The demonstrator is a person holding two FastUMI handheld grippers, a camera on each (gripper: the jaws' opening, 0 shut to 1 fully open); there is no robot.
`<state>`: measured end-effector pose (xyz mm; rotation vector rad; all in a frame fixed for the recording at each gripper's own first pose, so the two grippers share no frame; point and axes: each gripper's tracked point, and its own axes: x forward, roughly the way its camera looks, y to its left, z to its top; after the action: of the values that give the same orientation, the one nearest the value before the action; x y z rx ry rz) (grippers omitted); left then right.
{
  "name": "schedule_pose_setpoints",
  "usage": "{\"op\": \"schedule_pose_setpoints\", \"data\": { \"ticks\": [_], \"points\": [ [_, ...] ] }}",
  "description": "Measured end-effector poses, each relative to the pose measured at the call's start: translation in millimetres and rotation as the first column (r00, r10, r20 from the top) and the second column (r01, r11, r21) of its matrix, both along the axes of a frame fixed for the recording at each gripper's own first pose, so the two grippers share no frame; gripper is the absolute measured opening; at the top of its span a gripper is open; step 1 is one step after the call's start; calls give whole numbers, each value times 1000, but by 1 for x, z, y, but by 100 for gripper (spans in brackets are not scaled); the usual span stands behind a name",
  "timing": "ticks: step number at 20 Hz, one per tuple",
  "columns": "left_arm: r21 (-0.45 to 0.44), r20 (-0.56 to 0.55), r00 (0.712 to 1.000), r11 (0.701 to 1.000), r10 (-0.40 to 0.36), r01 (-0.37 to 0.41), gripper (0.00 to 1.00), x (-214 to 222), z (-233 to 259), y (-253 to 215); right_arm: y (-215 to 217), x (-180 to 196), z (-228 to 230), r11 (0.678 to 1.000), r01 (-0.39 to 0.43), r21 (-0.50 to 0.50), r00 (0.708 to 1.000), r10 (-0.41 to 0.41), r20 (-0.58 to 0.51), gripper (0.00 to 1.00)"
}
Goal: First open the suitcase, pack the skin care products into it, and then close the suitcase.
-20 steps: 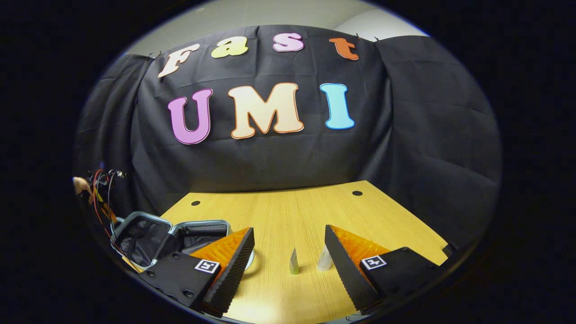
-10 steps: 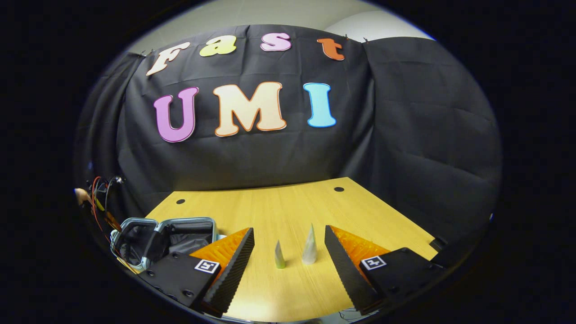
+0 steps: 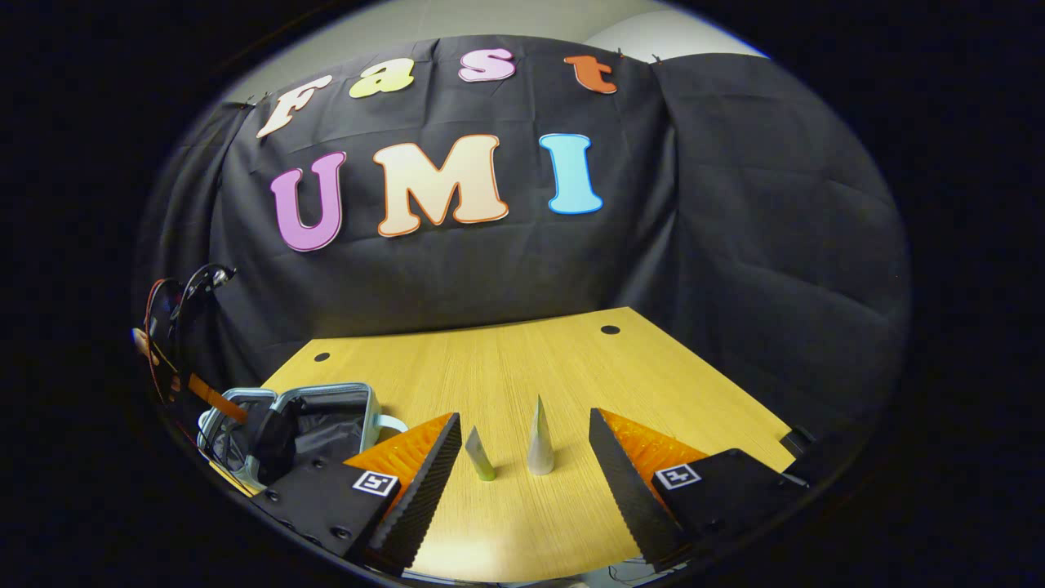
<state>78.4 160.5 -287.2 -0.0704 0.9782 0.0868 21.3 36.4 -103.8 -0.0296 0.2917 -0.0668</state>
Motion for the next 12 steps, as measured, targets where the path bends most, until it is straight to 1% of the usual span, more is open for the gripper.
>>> {"op": "schedule_pose_setpoints", "data": {
  "ticks": [1,2,3,4,5,6,7,10,11,12],
  "points": [
    [-30,23,999,999,-25,26,93,6,2,-28,-2,4,-4,999,-31,8,999,31,-20,98],
    [-63,49,998,997,-40,43,95,13,2,-55,-5,8,-8,998,-63,13,997,63,-35,98],
    [-98,69,996,994,-52,58,95,20,1,-82,-8,13,-12,995,-95,16,994,96,-54,94],
    [-121,80,995,990,-56,66,95,23,-2,-106,-12,18,-18,992,-128,18,989,129,-77,98],
    [-140,84,995,988,-57,68,95,26,-6,-127,-17,23,-24,987,-158,21,982,159,-100,98],
    [-158,72,996,986,-45,56,95,27,-13,-146,-23,28,-30,982,-185,28,976,187,-115,94],
    [-183,60,998,982,-29,40,95,27,-18,-167,-27,34,-34,976,-212,39,968,216,-131,98],
    [-263,48,999,965,21,-8,96,35,-35,-220,-35,46,-56,954,-292,66,937,299,-183,98],
    [-278,51,998,960,36,-21,96,41,-39,-235,-37,49,-66,946,-317,71,923,325,-204,98],
    [-281,53,998,959,45,-29,99,45,-42,-244,-39,52,-73,937,-342,75,909,350,-225,98]
  ]
}}
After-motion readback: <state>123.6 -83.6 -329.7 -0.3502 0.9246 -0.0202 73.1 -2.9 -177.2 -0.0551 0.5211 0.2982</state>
